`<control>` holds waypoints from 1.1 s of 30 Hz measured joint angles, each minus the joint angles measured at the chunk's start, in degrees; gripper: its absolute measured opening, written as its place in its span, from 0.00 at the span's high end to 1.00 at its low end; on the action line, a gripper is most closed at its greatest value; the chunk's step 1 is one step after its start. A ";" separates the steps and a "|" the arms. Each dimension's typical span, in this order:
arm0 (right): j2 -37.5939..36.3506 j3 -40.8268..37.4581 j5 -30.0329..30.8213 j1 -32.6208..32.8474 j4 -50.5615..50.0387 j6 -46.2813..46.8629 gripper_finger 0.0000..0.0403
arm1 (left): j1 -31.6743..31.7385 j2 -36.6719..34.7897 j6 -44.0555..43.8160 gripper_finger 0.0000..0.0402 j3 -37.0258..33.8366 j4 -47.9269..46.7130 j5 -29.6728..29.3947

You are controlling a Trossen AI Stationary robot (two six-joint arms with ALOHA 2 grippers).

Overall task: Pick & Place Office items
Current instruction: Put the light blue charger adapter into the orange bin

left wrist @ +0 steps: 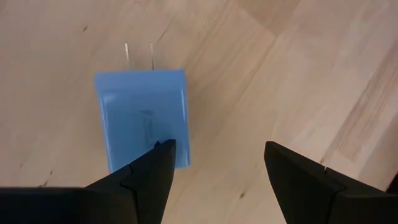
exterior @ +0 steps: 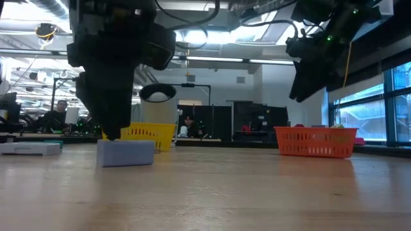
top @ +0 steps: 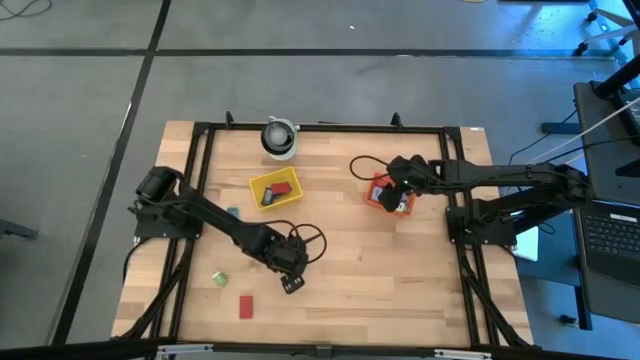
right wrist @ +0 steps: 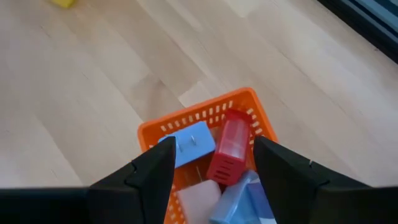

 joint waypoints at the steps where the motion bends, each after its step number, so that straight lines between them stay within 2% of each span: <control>1: 0.00 0.00 0.08 0.20 0.38 0.00 0.46 | -0.07 0.00 -0.19 0.40 0.00 -0.36 0.06; 7: 0.00 0.00 0.12 1.88 1.54 -0.15 0.46 | -0.44 -0.06 -0.06 0.40 0.08 -4.16 -2.71; 11: 0.00 0.00 0.10 2.62 1.54 -0.15 0.46 | -0.28 -0.15 2.37 0.40 2.70 -7.82 -2.76; 16: 0.00 0.00 0.10 2.69 1.63 -0.13 0.46 | 0.01 -0.26 9.07 0.40 7.03 -12.58 -1.77; 19: 0.00 0.02 0.08 2.69 1.99 -0.13 0.46 | 0.52 -0.28 14.28 0.40 7.54 -15.46 -2.89; 24: 0.00 0.00 -0.09 3.44 1.97 -0.22 0.46 | 2.62 0.33 20.70 0.39 7.54 -21.38 -1.30; 33: 0.00 0.00 0.41 6.29 1.97 -1.09 0.46 | 6.13 1.70 24.46 0.28 7.52 -21.53 -2.89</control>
